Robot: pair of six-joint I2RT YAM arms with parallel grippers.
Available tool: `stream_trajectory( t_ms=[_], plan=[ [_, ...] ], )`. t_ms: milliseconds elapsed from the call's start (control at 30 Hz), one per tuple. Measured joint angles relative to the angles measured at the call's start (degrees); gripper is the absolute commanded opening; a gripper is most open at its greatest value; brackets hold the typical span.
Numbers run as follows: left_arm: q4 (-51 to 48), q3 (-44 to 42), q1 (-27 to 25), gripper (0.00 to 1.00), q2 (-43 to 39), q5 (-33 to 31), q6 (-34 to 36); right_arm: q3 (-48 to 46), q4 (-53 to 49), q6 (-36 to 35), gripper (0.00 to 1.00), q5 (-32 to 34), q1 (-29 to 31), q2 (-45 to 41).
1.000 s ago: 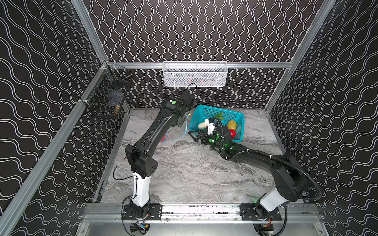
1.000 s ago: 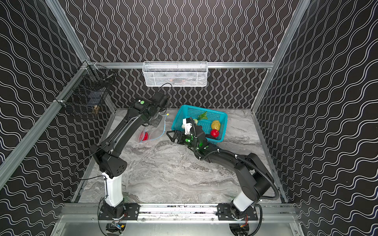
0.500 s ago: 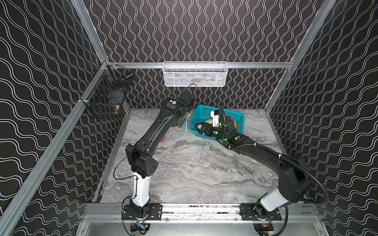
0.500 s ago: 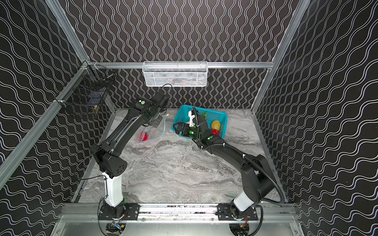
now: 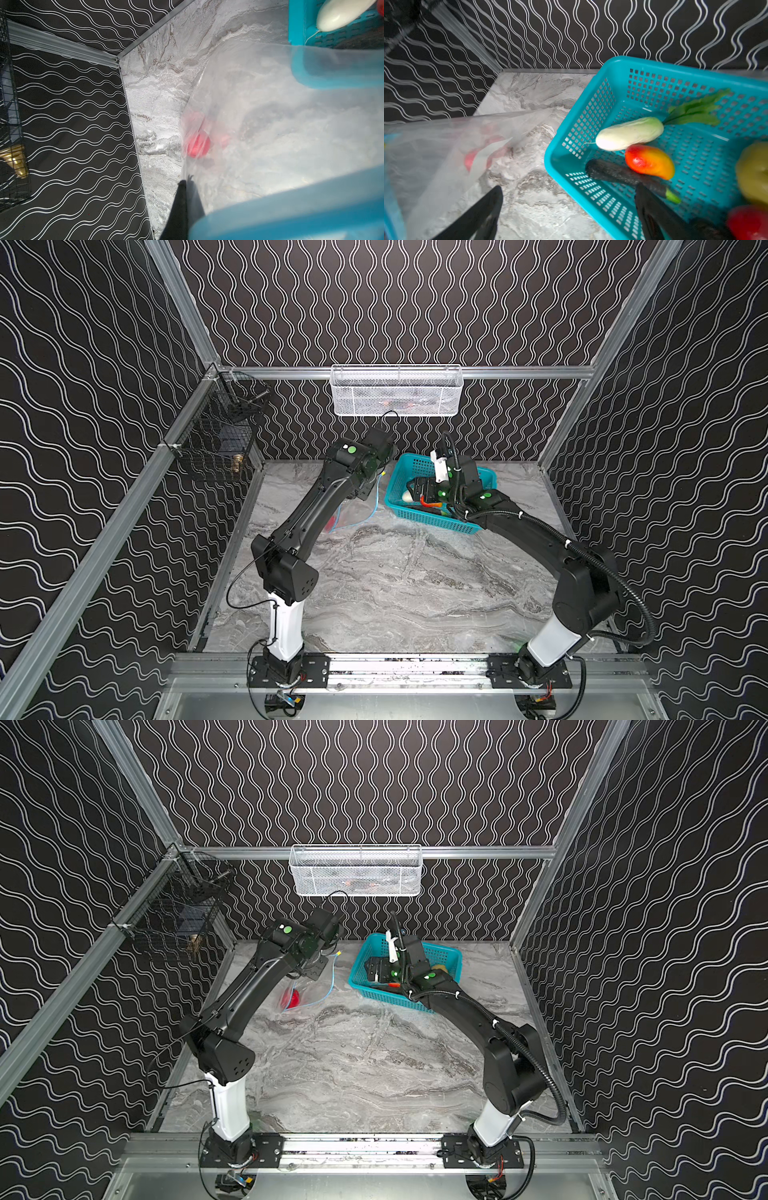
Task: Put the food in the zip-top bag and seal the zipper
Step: 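Move the open right gripper back over the basket while the left holds the bag, then lower the right gripper onto the white radish in the basket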
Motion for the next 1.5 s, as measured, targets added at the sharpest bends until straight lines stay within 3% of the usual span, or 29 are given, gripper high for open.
stream_trajectory(
  t_ms=[367,900,1500],
  plan=[
    [0.15,-0.5,0.0,0.0,-0.15,0.07,0.0,6.49,-6.12,-19.06,0.99,3.21,-0.13,4.5],
    [0.22,-1.2,0.0,0.0,0.02,0.5,-0.11,11.5,-10.75,-40.89,0.99,1.44,-0.63,9.44],
    [0.48,-2.49,0.02,0.0,-0.66,0.72,-0.17,22.01,-14.93,-52.46,0.98,6.32,-2.43,24.17]
  ],
)
